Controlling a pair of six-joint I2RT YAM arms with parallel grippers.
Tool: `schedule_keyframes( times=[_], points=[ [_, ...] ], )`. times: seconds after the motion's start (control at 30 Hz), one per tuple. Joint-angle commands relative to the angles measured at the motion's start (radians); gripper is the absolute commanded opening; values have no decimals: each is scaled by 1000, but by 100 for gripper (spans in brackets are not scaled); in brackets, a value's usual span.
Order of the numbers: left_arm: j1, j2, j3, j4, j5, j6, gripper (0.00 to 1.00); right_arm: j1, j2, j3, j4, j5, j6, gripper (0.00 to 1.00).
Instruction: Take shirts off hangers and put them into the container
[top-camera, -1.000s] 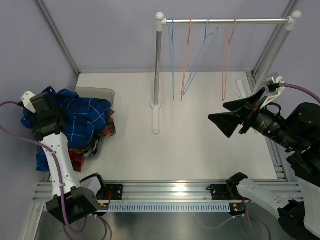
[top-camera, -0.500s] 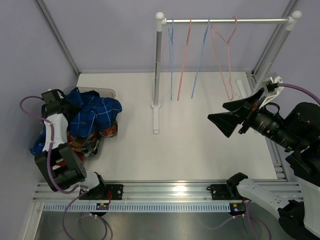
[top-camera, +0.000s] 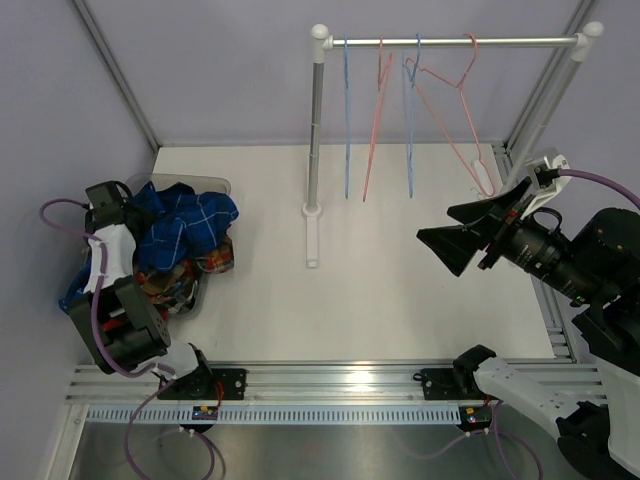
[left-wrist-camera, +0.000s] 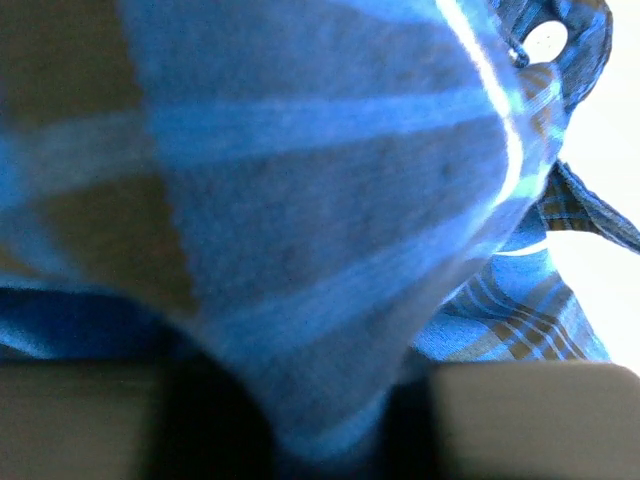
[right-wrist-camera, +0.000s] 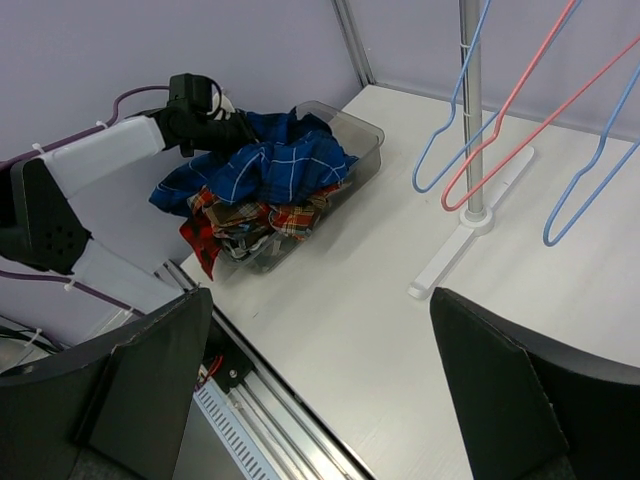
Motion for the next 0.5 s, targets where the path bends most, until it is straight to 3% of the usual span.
schedule_keyframes(
  times=[0.0,0.03,0.13,0.2,0.47],
  points=[
    [15,28,-45,-108,-20,10,36,10,-8,12,29,25,-6,99],
    [13,14,-51,-96,-2,21,56,10,-9,12,25,25,-6,99],
    [13,-35,-73,-62,-17,32,85,10,-11,8,22,27,-9,100],
    [12,-82,-64,-86,-46,40,98,10,-14,6,23,28,-9,99],
    [-47,-236,146,-284,-196,43,99,10,-14,-6,49,7,7,99]
  ],
)
